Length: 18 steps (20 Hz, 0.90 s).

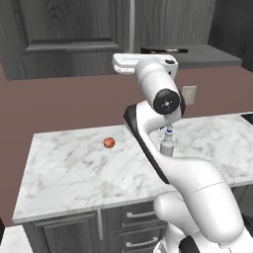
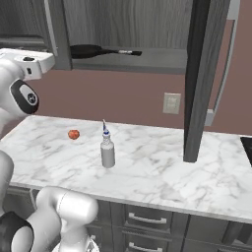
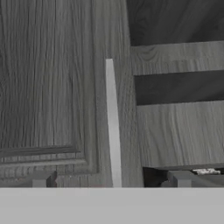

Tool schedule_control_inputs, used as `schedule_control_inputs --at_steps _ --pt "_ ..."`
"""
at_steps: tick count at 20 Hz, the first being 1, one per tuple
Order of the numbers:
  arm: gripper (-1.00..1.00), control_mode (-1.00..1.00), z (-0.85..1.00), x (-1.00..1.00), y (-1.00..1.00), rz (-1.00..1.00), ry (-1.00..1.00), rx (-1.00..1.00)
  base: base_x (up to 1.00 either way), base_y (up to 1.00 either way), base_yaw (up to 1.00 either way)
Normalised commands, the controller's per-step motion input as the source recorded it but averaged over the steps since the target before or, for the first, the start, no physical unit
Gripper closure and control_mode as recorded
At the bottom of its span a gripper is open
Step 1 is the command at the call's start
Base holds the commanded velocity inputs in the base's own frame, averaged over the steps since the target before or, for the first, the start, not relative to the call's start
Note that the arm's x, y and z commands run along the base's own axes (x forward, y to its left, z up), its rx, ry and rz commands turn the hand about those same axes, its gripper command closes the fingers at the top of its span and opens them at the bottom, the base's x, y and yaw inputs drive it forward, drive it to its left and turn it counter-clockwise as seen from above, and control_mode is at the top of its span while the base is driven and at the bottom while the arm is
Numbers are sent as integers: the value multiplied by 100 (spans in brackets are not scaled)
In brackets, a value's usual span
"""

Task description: Pick the pan from the cabinet and place it on the stove. Then turn on the stove burner for the pan.

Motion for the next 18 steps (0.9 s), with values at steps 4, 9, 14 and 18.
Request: schedule_control_inputs --at_steps 4,9,14,18 --pt "-100 -100 0 35 8 -2 0 -4 0 0 0" --pt "-100 -100 0 28 2 -4 -1 -4 0 0 0" --pt "-100 -100 0 24 0 -5 -2 -2 0 0 0" --pt "-100 -100 1 24 0 -3 -3 0 0 0 0"
